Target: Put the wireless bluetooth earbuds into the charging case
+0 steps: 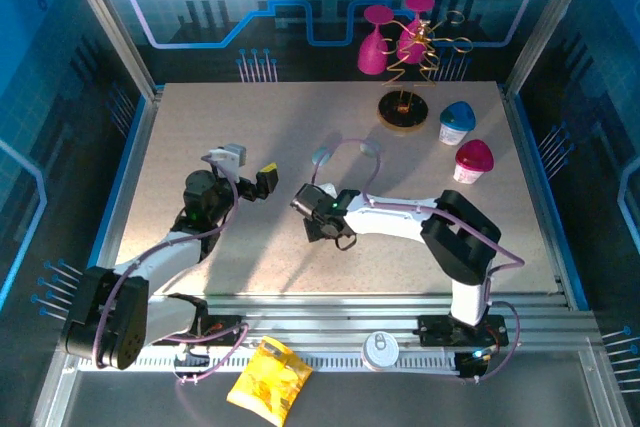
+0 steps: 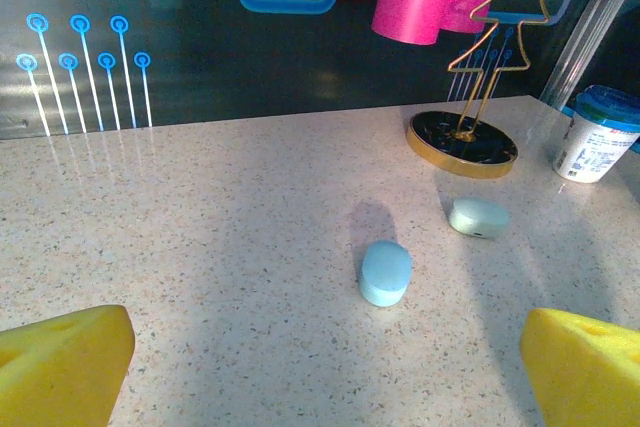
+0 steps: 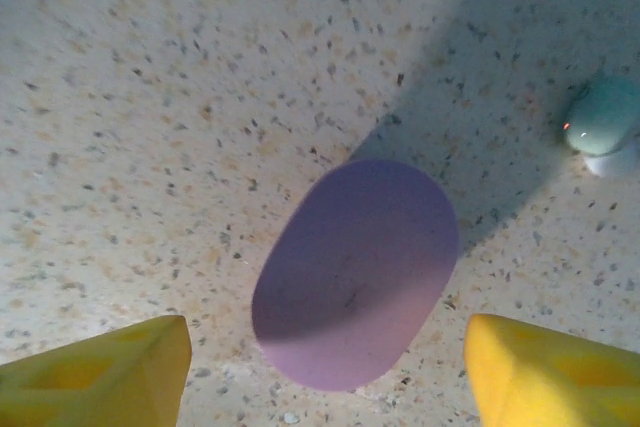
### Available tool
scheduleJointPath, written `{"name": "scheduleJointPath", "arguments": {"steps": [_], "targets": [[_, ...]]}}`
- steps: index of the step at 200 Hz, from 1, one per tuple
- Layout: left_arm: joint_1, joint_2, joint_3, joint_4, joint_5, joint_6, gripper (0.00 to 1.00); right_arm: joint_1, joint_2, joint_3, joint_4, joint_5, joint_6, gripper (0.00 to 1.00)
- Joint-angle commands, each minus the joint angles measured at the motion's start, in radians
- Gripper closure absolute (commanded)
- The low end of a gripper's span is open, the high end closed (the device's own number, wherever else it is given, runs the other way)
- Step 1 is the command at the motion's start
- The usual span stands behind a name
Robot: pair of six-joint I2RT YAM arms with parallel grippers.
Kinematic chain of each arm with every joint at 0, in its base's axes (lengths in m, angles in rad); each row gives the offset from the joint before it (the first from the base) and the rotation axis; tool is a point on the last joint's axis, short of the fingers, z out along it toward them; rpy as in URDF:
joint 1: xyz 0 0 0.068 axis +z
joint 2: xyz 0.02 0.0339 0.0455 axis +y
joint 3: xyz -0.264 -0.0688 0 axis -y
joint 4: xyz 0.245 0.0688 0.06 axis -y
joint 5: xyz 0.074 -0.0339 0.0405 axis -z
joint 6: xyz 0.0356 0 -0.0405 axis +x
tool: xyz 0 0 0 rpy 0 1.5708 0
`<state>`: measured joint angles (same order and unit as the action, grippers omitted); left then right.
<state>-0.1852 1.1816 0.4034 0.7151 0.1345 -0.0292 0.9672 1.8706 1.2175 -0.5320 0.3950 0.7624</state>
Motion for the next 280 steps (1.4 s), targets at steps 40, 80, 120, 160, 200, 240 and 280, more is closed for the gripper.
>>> {"name": "scheduleJointPath", "arguments": {"steps": [40,80,120,160,200,240,280], "targets": [[0.009,-0.040,-0.015,0.006,-0.004,-0.010,0.01,-0.045,0.065,0.037,0.010,-0.049,-0.027,0.52],[0.009,-0.040,-0.014,-0.002,-0.003,-0.005,0.01,-0.067,0.084,0.067,-0.036,-0.010,-0.120,0.46],[0.009,-0.023,-0.017,0.009,0.001,-0.011,0.01,-0.111,0.083,0.074,-0.017,-0.057,-0.194,0.67],[0.009,-0.022,-0.009,0.007,0.002,-0.006,0.01,-0.123,0.082,0.084,0.017,-0.171,-0.436,0.71],[0.009,-0.004,-0.011,0.020,0.007,-0.014,0.01,-0.135,0.121,0.149,-0.091,-0.378,-0.746,0.70],[0.009,-0.006,-0.006,0.016,0.011,-0.011,0.01,-0.141,0.088,0.107,-0.010,-0.324,-0.702,0.52],[0.009,-0.014,-0.021,0.023,-0.003,-0.018,0.01,-0.106,0.047,0.041,0.120,-0.245,-0.537,0.30]]}}
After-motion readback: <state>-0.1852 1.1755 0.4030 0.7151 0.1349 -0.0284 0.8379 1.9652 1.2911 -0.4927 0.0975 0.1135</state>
